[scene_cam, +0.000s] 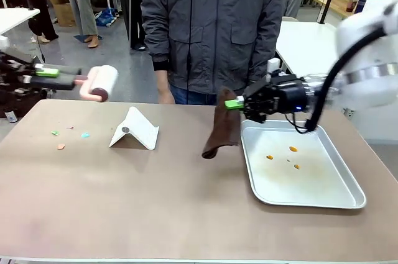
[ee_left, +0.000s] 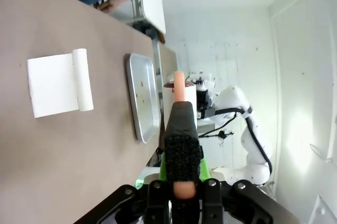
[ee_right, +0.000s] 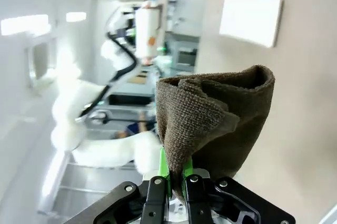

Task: Clean the surface of the table.
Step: Hold the Lint Roller with your left hand and the towel with your right hand.

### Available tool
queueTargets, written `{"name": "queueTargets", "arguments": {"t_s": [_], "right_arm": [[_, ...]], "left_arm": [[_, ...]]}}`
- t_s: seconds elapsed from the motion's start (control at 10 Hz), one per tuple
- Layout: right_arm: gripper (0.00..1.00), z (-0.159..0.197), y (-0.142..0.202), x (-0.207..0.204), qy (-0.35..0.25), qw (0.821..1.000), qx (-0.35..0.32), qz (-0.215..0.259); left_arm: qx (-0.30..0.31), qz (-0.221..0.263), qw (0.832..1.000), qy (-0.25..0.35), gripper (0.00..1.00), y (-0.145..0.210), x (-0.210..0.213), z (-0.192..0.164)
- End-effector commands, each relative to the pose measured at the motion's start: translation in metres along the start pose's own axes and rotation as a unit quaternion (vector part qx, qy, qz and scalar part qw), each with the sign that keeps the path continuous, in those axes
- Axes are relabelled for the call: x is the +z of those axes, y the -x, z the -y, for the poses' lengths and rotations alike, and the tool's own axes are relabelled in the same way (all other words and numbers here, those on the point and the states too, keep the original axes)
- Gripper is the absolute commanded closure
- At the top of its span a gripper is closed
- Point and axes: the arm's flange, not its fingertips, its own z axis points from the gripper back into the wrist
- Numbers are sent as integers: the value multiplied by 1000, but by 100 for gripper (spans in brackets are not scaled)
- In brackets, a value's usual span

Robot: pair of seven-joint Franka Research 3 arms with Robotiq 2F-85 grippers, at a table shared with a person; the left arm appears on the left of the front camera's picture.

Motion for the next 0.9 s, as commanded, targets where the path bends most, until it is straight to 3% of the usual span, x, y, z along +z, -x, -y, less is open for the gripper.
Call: {"name": "queueTargets", "arguments": {"t_s": [0.0, 0.3, 0.5, 0.6, 0.8], "right_arm": [[100, -22, 38, 25, -45, 997, -31, 58], [100, -55, 83, 89, -11, 989, -82, 126], [100, -57, 103, 141, -2, 976, -102, 193], [100, -52, 110, 165, 3, 974, -106, 200], [100, -29, 117, 195, 59, 982, -103, 145]], "left_arm": [[-17, 2, 1000, 24, 89, 23, 15, 4], [-8, 7, 1000, 22, 89, 39, 54, -4], [-7, -12, 999, 35, 89, 48, 81, -12], [6, -11, 1000, 28, 89, 52, 90, -13], [10, -11, 1000, 22, 89, 67, 103, -9]]}}
